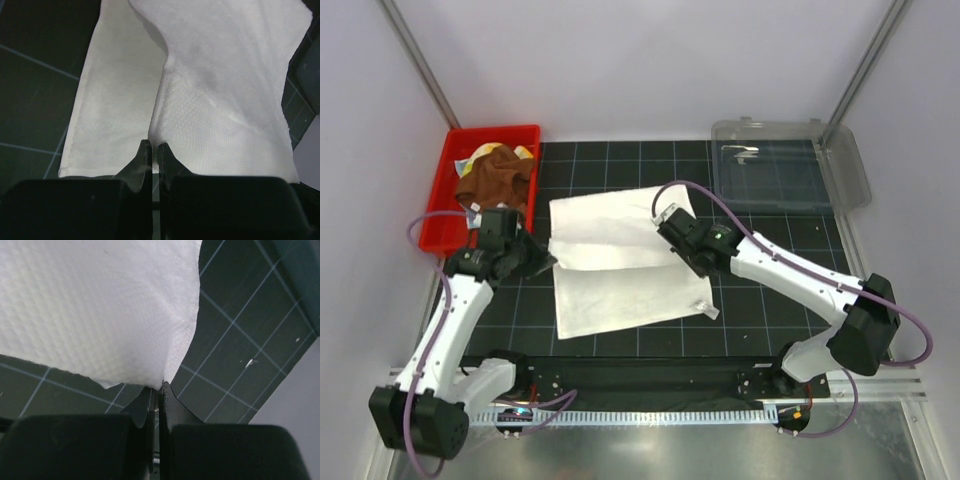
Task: Fold and stack the towels
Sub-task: Fold the towel
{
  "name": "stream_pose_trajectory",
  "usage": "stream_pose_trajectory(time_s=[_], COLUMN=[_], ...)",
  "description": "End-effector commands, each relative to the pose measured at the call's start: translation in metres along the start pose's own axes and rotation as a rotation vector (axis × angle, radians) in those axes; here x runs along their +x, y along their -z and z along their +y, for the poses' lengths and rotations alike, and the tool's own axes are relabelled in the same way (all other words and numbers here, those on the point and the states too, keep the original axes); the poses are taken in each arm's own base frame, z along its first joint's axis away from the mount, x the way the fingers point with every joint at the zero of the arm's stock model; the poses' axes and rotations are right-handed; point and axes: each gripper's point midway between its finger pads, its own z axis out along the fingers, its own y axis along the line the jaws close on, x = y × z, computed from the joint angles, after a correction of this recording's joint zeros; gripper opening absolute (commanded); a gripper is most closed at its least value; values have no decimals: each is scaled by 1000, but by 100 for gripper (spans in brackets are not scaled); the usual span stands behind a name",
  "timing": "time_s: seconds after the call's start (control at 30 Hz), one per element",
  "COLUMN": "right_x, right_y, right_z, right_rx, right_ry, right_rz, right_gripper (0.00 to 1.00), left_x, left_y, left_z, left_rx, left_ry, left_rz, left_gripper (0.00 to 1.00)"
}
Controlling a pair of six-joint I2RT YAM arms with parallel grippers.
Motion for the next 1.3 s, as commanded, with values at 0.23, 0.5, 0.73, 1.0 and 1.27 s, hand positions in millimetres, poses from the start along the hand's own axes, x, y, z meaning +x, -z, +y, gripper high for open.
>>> stream_pose_trajectory(time_s=[0.23,0.5,0.73,1.0,1.27], right_x=[67,75,65,39,63], right_y=[-18,-31,-13,31,43], right_z=[50,52,41,17,16], right_rx=[-94,-28,-12,2,6], right_ry=[-15,6,-23,-65,-152], right_rz=[263,369,368,315,328], right_gripper=[1,1,1,1,1], left_x=[83,83,82,45,55], left_y=[-27,-27,-23,18,50], left_z=[80,84,77,36,40], left_rx=[-101,-122,-120,-96,-83], left_ry=[62,40,44,30,30], left_rz=[171,176,201,135,109], left_gripper=[0,0,0,0,0])
